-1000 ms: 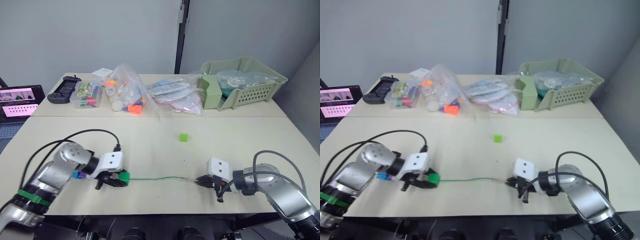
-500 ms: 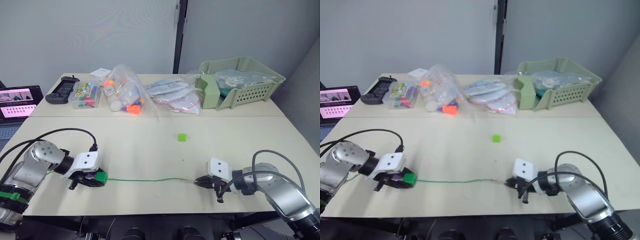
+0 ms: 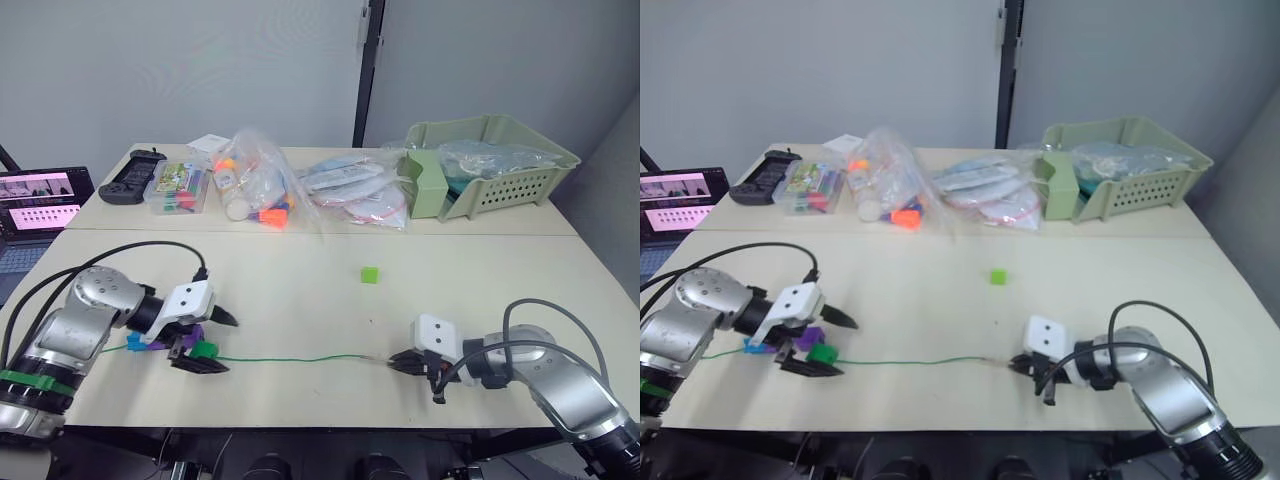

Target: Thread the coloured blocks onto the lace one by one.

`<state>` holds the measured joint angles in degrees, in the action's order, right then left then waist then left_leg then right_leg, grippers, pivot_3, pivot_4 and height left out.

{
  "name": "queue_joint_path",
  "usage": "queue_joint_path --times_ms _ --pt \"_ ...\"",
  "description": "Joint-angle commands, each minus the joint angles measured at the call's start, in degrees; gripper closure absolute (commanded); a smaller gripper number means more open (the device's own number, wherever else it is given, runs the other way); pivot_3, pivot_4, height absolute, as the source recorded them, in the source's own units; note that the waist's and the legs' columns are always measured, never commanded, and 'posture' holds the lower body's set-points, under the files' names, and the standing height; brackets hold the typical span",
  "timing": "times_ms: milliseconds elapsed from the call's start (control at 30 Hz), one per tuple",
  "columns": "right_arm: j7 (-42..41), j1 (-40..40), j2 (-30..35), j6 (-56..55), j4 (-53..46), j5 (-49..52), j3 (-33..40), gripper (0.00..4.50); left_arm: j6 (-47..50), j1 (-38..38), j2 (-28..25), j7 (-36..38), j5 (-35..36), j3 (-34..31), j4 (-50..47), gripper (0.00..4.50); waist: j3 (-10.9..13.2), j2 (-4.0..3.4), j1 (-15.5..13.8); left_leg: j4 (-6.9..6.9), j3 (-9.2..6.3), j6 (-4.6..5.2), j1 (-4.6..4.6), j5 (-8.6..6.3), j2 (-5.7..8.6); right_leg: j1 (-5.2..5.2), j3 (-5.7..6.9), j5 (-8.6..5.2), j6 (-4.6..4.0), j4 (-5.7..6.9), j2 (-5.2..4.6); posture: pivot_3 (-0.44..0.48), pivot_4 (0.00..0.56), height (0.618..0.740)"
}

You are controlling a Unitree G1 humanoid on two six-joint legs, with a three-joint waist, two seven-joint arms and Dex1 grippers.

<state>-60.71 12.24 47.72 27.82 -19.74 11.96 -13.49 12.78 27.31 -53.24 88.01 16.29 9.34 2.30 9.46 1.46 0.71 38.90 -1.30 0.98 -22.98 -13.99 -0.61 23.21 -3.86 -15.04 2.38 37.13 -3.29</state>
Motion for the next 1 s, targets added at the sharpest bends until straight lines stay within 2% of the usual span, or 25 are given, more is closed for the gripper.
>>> queue_joint_path --times_ms 33,200,367,467,567,733,1000 --pt "0.2 1.7 -0.6 0.1 -0.6 -0.5 -0.5 4.5 5.9 1.1 4.0 -3.9 2.4 1.4 -7.5 0.03 0.0 0.0 0.0 0.0 0.0 0.0 0.0 0.0 0.0 0.0 0.0 0.0 0.0 0.0 0.01 0.0 0.15 0.74" --pt "0.5 4.0 -1.8 0.7 0.3 -1.1 -1.7 4.5 8.3 0.7 13.7 -12.7 -1.8 7.4 -11.9 0.03 0.0 0.0 0.0 0.0 -0.04 0.0 0.01 0.0 0.03 -0.01 -0.01 0.01 0.0 0.01 0.02 0.0 0.15 0.74" --pt "0.3 6.8 -3.0 1.7 0.4 -1.9 -3.3 4.5 6.9 4.5 22.7 -19.5 -8.6 13.9 -7.7 0.03 0.0 0.02 0.0 0.07 -0.1 -0.01 0.0 0.01 0.27 -0.04 -0.02 0.03 0.02 0.04 -0.01 0.0 0.15 0.74" --pt "0.4 7.9 -3.5 2.4 0.2 -2.2 -3.9 4.5 8.2 5.9 25.8 -21.7 -9.9 15.5 -6.9 0.03 0.0 0.01 0.0 0.05 -0.11 -0.01 0.01 0.01 0.31 -0.03 -0.03 0.03 0.02 0.05 -0.03 0.0 0.15 0.74" --pt "0.4 8.0 -3.5 2.5 0.1 -2.4 -4.1 4.5 9.8 5.8 26.4 -22.3 -10.2 15.7 -6.9 0.03 0.0 0.01 0.1 0.04 -0.13 -0.01 0.01 0.01 0.33 -0.03 -0.03 0.03 0.03 0.05 -0.06 0.0 0.15 0.74" --pt "0.3 7.4 -3.1 2.5 -0.3 -2.3 -3.7 4.5 10.9 5.6 25.6 -21.9 -9.4 15.6 -6.8 1.48 0.0 0.01 0.1 0.03 -0.15 -0.01 0.02 0.01 0.34 -0.03 -0.03 0.03 0.03 0.05 -0.06 0.0 0.15 0.74" --pt "0.4 7.7 -3.5 2.7 -0.6 -2.2 -3.8 4.5 9.8 5.5 25.6 -23.2 -12.3 17.3 -4.3 4.2 0.0 0.01 0.0 0.04 -0.15 -0.01 0.01 0.02 0.4 -0.04 -0.03 0.03 0.04 0.05 -0.12 0.0 0.15 0.74"
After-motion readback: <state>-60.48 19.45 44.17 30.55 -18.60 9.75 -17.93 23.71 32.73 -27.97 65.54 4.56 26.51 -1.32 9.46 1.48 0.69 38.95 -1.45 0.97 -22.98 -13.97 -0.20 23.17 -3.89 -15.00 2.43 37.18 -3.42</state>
